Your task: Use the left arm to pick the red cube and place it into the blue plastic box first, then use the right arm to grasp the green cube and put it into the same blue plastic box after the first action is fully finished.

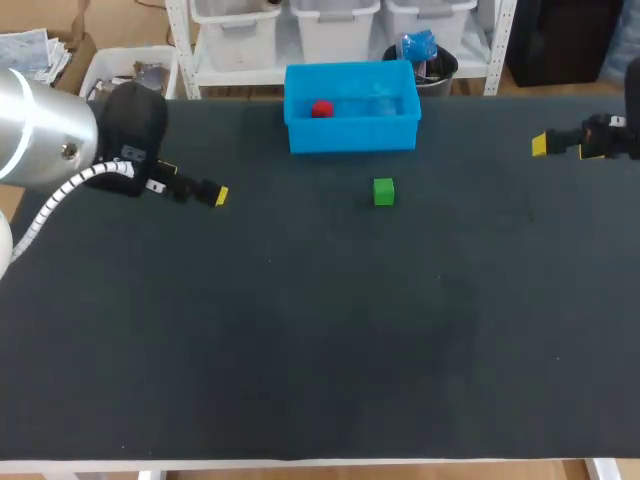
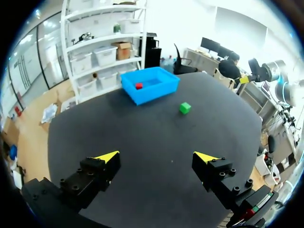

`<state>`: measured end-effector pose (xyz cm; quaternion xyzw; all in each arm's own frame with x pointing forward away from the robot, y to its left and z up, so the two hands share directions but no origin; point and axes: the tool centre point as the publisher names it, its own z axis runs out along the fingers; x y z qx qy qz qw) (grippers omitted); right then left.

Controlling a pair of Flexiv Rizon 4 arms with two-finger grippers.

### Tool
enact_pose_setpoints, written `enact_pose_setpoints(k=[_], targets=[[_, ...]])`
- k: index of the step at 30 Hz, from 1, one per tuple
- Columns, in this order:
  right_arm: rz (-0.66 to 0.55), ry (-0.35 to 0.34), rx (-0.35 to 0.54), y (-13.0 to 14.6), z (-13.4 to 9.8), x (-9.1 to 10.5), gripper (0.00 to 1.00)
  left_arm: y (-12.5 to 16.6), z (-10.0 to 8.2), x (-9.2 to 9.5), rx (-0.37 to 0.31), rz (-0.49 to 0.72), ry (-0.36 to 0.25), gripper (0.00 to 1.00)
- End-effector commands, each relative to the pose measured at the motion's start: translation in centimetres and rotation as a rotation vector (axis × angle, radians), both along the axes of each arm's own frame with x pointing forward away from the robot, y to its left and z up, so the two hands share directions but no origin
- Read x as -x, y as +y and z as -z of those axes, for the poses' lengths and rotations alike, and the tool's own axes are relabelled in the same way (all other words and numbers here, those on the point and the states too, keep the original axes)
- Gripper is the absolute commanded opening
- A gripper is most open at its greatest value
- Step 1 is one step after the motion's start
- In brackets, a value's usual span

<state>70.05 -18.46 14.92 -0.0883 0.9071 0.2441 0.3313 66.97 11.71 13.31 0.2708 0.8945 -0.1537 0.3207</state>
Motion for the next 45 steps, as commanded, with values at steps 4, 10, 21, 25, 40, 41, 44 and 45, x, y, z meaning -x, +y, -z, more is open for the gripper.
enact_pose_setpoints(k=[4,10,21,25,40,41,44,45], targets=[[0.014,-0.006,0.059,1.1,-1.4,-1.1,1.0,0.0,-0.1,-0.2,-0.001,0.002,0.004,1.0],[0.056,0.069,0.13,4.5,-2.2,-2.8,1.0,0.0,-0.1,-0.2,-0.001,0.002,0.004,1.0],[0.201,0.224,0.395,11.6,-1.7,-3.3,1.0,0.0,-0.1,-0.2,-0.001,0.002,0.004,1.0],[0.237,0.257,0.403,13.2,-0.4,-2.9,1.0,0.0,-0.1,-0.2,-0.001,0.002,0.004,1.0],[0.212,0.24,0.363,13.8,-0.1,-2.8,1.0,0.0,-0.1,-0.2,-0.001,0.002,0.004,1.0],[0.212,0.24,0.363,13.8,-0.1,-2.8,1.0,0.0,-0.1,-0.2,-0.001,0.002,0.004,1.0],[0.212,0.24,0.363,13.8,-0.1,-2.8,1.0,0.0,-0.1,-0.2,-0.001,0.002,0.004,1.0],[0.212,0.24,0.363,13.8,-0.1,-2.8,1.0,0.0,-0.1,-0.2,-0.001,0.002,0.004,1.0]])
